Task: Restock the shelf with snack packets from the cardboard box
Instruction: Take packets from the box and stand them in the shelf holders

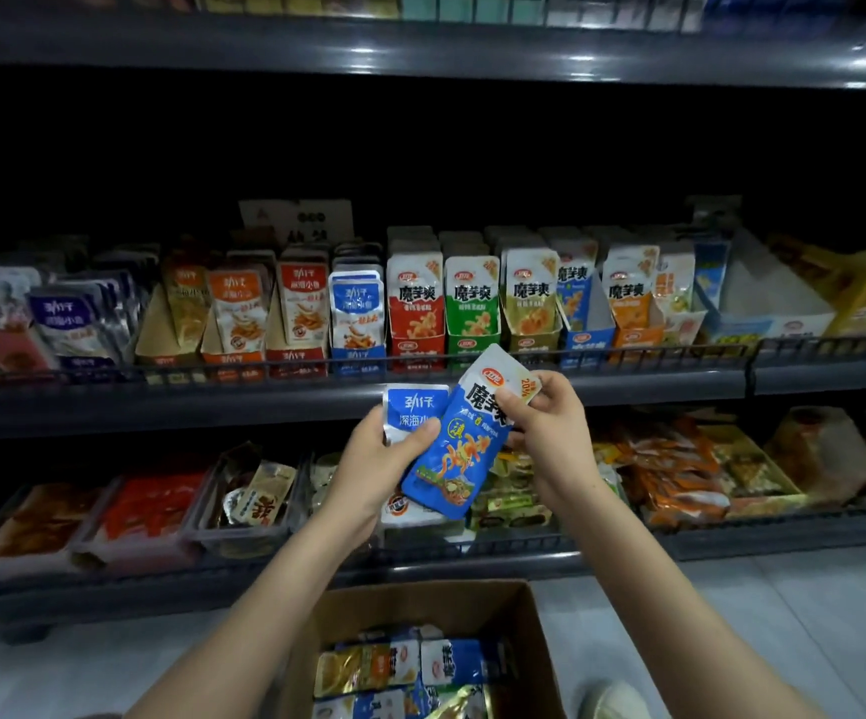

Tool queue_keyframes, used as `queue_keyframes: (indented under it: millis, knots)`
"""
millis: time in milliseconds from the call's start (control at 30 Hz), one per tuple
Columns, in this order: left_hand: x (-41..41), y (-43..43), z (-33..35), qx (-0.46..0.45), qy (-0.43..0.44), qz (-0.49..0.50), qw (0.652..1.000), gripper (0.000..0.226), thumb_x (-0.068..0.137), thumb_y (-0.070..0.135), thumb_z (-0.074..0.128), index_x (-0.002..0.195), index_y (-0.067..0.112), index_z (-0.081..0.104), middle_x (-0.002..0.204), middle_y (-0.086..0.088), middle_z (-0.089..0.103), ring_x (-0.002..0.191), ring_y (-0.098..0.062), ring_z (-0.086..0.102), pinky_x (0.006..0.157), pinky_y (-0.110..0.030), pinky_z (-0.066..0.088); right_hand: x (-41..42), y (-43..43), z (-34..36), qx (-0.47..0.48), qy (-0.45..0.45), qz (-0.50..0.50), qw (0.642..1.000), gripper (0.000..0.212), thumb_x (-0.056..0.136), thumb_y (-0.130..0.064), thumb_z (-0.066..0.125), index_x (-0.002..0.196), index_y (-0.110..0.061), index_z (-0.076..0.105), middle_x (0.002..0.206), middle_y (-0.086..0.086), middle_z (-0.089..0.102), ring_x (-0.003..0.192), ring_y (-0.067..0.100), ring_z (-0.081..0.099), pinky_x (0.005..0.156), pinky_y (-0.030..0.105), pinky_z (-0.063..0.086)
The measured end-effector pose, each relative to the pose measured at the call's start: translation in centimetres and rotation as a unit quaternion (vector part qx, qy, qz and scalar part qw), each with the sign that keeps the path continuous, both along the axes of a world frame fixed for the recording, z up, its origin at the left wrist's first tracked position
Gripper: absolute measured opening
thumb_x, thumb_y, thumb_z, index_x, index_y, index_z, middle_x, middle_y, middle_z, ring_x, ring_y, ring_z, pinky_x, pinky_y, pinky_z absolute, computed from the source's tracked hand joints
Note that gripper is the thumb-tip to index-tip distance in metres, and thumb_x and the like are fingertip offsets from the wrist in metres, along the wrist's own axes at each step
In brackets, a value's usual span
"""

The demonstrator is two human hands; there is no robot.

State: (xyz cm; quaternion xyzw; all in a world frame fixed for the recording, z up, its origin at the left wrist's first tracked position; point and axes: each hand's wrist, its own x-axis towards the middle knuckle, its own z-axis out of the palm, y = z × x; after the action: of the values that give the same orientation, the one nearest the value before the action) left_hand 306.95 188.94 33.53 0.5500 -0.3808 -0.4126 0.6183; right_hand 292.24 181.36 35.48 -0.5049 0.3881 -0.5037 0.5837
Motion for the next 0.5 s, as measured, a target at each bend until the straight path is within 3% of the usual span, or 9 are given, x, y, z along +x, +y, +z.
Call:
queue_keyframes:
  millis: [200,300,367,500]
  knots:
    - [-0.8,-4.4,1.4,-0.008,-0.028,-0.008,1.000,0.022,0.086,0.018,0.068,0.106,0.014,0.060,0.101,-0.005,0.073,0.089,-0.021,0.071,0.079,-0.042,0.057,-0.8,-3.2,1.0,0.000,-0.035,-0.030,0.999,0.019,0.093,-0.007,0.059,0.107,-0.006,0.047,0.091,0.003,0.068,0.075,0.009,0.069,0.053,0.019,0.051]
    - [-1.4,-6.8,2.4,-0.023,-0.037,-0.005,0.999,0.016,0.087,0.014,0.066,0.102,0.017,0.060,0.100,0.000,0.071,0.090,-0.016,0.070,0.076,-0.033,0.058,-2.2,-5.5,2.2,-0.017,-0.048,-0.042,0.998,0.015,0.092,-0.005,0.059,0.102,-0.011,0.048,0.092,0.002,0.070,0.080,0.012,0.068,0.055,0.020,0.051]
    - [-1.7,-8.4,3.0,-0.028,-0.043,0.000,0.999,0.015,0.088,0.014,0.066,0.101,0.018,0.061,0.099,0.003,0.071,0.091,-0.013,0.068,0.077,-0.029,0.056,-3.5,-7.3,3.4,-0.038,-0.031,-0.078,0.996,0.016,0.092,-0.007,0.059,0.103,-0.013,0.049,0.096,0.003,0.067,0.081,0.013,0.065,0.058,0.021,0.050]
    - [-1.5,-11.4,4.2,-0.010,-0.037,0.010,0.999,0.012,0.090,0.014,0.064,0.097,0.023,0.060,0.097,0.000,0.071,0.088,-0.017,0.069,0.076,-0.034,0.057,-6.6,-11.6,5.5,-0.130,0.006,-0.180,0.975,0.018,0.093,-0.010,0.059,0.105,-0.014,0.046,0.094,-0.002,0.058,0.081,0.008,0.061,0.063,0.018,0.052]
